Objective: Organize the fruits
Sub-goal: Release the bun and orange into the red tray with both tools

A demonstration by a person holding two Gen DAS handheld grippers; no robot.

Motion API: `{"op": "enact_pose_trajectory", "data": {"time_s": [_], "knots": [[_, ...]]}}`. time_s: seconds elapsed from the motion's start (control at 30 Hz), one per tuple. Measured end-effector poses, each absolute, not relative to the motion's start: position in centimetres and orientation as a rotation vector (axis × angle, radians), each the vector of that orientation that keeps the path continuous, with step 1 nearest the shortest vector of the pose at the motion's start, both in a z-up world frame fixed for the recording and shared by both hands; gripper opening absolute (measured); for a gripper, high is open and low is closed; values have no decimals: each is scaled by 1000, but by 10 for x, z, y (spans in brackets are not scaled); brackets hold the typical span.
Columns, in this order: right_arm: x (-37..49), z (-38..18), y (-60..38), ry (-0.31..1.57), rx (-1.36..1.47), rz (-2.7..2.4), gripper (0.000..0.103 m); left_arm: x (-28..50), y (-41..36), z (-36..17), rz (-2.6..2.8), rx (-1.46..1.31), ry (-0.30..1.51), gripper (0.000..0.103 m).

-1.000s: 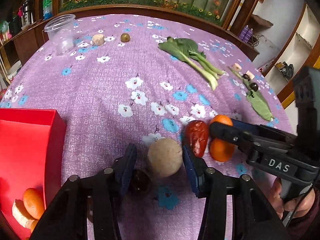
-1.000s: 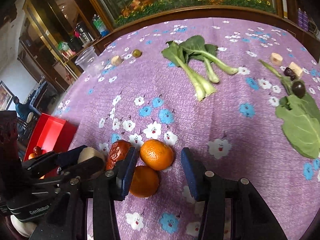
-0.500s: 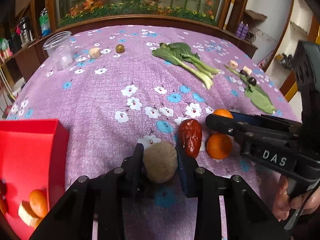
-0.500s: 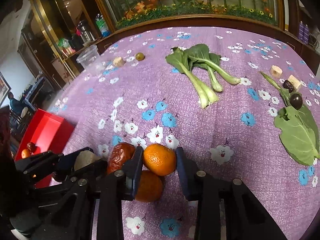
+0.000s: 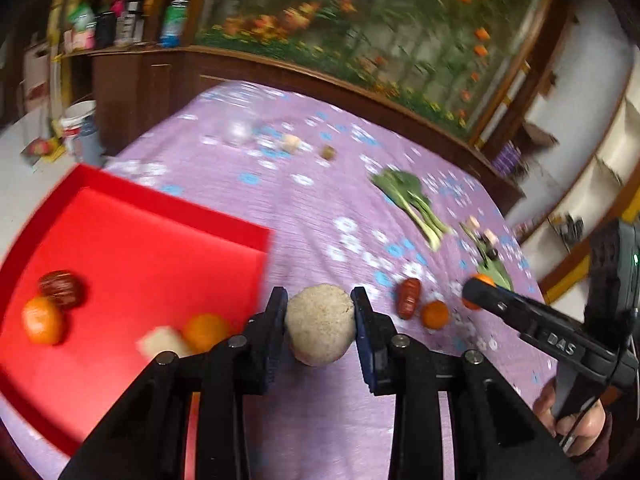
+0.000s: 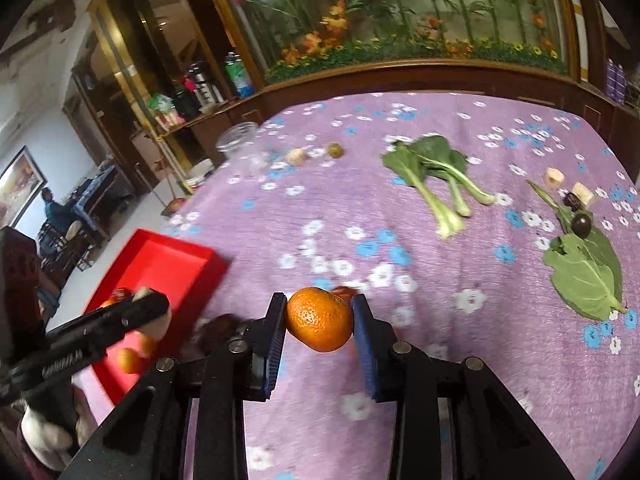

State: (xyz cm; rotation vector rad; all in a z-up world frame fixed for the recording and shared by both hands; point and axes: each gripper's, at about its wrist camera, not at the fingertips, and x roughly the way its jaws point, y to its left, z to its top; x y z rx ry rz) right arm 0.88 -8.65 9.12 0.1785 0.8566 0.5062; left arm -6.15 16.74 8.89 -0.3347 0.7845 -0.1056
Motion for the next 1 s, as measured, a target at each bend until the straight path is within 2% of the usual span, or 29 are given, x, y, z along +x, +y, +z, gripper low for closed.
{"op": "enact_pose_trajectory", "data": {"time_s": [0.43, 0.63, 1.0], "knots": [[-16, 98, 29, 919, 103, 700, 36, -100, 267, 68, 157, -394, 772, 31], [-20, 84, 89, 956, 24, 768, 36, -99, 287, 52, 188, -415, 801, 31], [7, 64, 139, 984, -22, 753, 36, -103, 296, 52, 167, -447, 783, 32]]}}
